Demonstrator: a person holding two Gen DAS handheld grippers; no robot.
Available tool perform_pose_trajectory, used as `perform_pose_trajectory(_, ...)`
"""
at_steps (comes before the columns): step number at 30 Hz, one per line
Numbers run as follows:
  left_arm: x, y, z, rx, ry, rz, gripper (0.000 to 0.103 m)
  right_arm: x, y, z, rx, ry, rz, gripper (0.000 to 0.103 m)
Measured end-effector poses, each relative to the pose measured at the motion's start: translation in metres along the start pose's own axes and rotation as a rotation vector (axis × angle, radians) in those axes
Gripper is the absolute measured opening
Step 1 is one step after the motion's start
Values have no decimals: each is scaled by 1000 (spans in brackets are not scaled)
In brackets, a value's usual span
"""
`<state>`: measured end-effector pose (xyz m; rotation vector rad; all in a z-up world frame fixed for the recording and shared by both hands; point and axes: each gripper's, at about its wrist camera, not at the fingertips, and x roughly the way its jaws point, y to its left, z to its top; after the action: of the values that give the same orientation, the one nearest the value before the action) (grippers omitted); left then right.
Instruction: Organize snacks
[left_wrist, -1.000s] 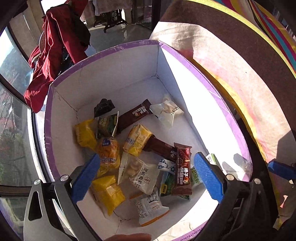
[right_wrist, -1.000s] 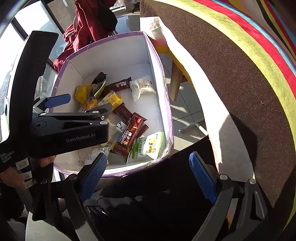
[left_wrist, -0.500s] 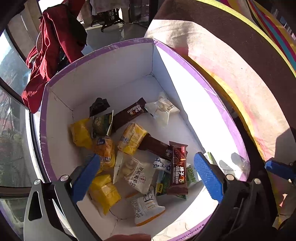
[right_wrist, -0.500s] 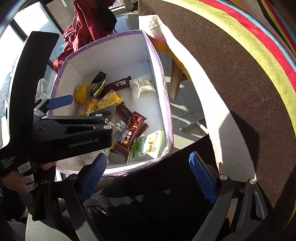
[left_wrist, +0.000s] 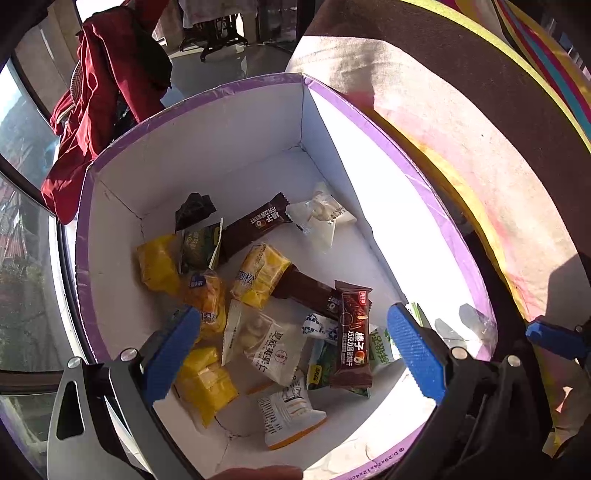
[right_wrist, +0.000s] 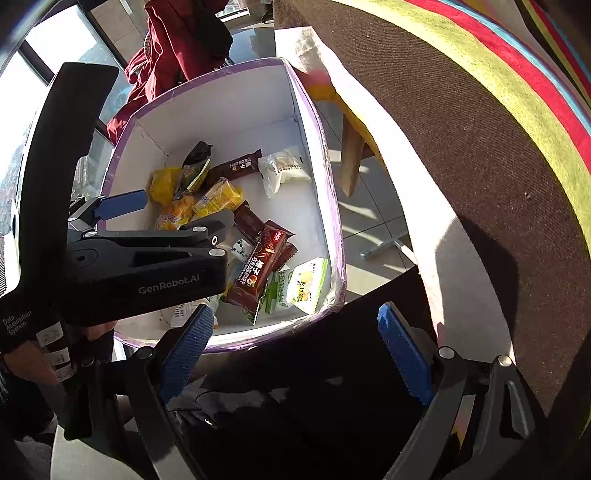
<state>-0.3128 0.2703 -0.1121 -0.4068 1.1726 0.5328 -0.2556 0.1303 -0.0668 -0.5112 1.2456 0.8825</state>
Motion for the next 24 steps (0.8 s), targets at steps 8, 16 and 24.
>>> perform_pose_trajectory(8, 2, -3, -2, 3, 6, 2, 101, 0, -1, 0, 6, 4, 9, 88)
perform_pose_trajectory(16, 3, -2, -2, 2, 7, 4, 101, 1, -3, -2, 11, 6, 19, 88)
perform_pose_trajectory(24, 3, -3, -2, 0, 8, 2, 101, 1, -5, -2, 15, 8, 29, 88)
